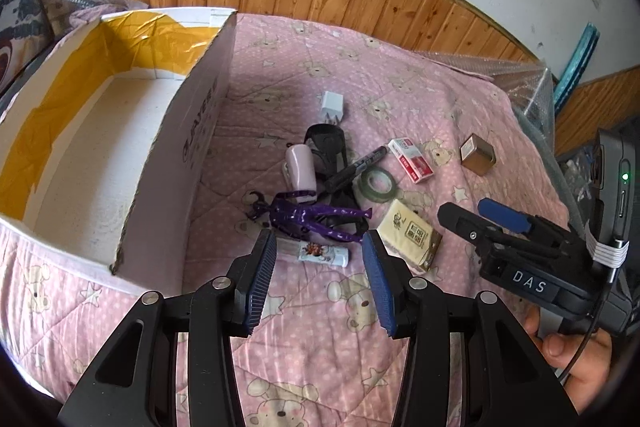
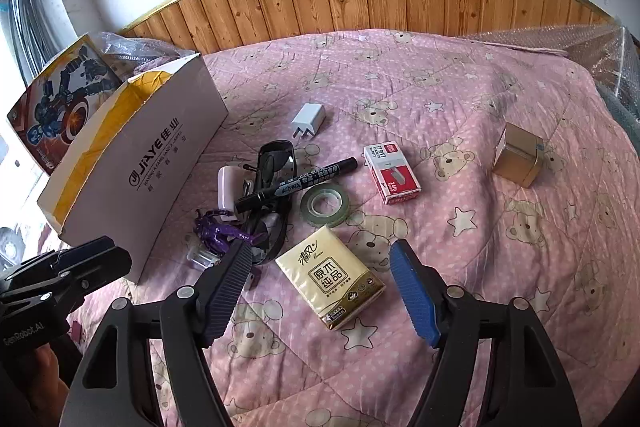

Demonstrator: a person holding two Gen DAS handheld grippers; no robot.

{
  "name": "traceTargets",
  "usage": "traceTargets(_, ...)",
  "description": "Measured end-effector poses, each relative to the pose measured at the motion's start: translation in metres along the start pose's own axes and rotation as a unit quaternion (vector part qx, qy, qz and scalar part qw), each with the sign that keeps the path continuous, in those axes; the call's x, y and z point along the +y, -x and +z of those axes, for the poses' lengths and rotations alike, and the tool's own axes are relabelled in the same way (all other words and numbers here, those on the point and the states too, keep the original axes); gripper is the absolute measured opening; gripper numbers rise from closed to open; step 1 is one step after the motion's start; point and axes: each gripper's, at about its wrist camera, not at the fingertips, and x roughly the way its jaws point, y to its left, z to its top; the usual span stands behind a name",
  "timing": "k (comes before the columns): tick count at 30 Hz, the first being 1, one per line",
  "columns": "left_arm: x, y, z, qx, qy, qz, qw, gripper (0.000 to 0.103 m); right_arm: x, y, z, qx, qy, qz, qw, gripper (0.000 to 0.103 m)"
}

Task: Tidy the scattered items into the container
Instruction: 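Grasp the purple action figure with the left gripper while the right grasps the tissue pack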

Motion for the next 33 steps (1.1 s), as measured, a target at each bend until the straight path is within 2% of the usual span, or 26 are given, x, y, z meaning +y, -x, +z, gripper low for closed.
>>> traceTargets(5, -0.011, -0.02, 0.013, 0.021, -0.003, -0.004, 0.9998, 0.051, -0.009, -0.007, 0.005, 0.005, -0.015, 0.004, 1.0, 0.076)
traceTargets(11, -0.007, -0.054, 0.022, 0.058, 0.04, -0.017, 0.9974, 0.054, -0.014, -0.017, 0.004, 0.021, -0.025, 0.013, 0.999, 0.078)
traceTargets(18, 0.008, -0.097, 0.021, 0.102, 0.096, -0.021, 0.9899, 0.056, -0.009, -0.047, -0.01, 0.09, 0.002, 0.037, 0.995, 0.079)
traceTargets(21, 0.014, -0.112, 0.019, 0.111, 0.11, -0.021, 0.9875, 0.056, -0.003, -0.057, -0.015, 0.109, 0.023, 0.037, 0.993, 0.079)
traceTargets(24, 0.018, -0.118, 0.02, 0.097, 0.113, -0.02, 0.9886, 0.056, 0.0, -0.061, -0.019, 0.106, 0.041, 0.024, 0.993, 0.079)
traceTargets(27, 0.017, -0.117, 0.021, 0.081, 0.09, -0.013, 0.9926, 0.047, -0.003, -0.062, -0.017, 0.095, 0.041, 0.02, 0.994, 0.077)
traceTargets(29, 0.018, -0.113, 0.022, 0.069, 0.073, -0.002, 0.995, 0.027, -0.008, -0.063, -0.015, 0.093, 0.034, 0.015, 0.995, 0.057)
traceTargets(33, 0.03, -0.112, 0.022, 0.074, 0.077, -0.011, 0.9942, 0.025, -0.016, -0.064, -0.01, 0.088, 0.012, 0.03, 0.996, 0.058)
